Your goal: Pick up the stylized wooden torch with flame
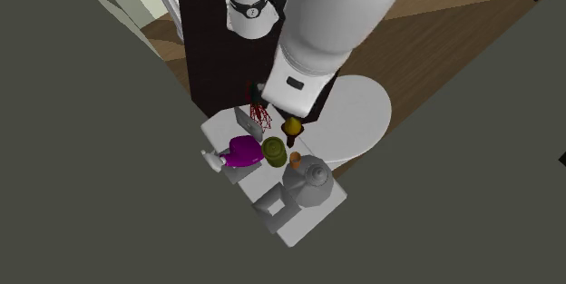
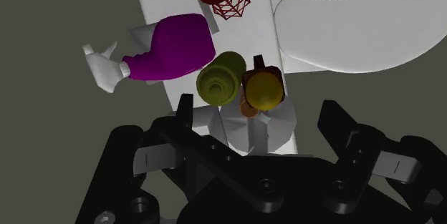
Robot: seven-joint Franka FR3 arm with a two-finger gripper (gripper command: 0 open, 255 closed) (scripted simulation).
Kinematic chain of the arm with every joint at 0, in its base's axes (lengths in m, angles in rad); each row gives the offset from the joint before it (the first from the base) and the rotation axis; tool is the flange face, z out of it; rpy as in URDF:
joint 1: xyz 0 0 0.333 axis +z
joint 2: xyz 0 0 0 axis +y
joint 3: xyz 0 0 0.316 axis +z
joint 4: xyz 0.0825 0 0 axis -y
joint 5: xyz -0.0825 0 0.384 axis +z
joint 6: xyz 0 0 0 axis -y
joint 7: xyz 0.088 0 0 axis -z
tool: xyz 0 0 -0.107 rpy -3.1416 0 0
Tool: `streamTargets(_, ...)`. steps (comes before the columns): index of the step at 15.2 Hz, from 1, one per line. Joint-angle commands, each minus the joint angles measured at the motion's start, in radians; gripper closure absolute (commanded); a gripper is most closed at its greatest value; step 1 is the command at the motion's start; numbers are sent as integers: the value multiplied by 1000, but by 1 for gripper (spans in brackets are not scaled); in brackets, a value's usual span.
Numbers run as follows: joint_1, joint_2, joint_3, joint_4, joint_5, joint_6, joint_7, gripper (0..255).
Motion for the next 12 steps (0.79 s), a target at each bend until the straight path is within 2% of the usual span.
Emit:
streamTargets(1, 3, 76, 11, 13, -16, 42, 9, 0)
streamTargets(9, 18, 394, 38, 116, -107, 167, 61, 0)
streamTargets(12, 18, 425, 35, 108, -119, 204, 74, 0)
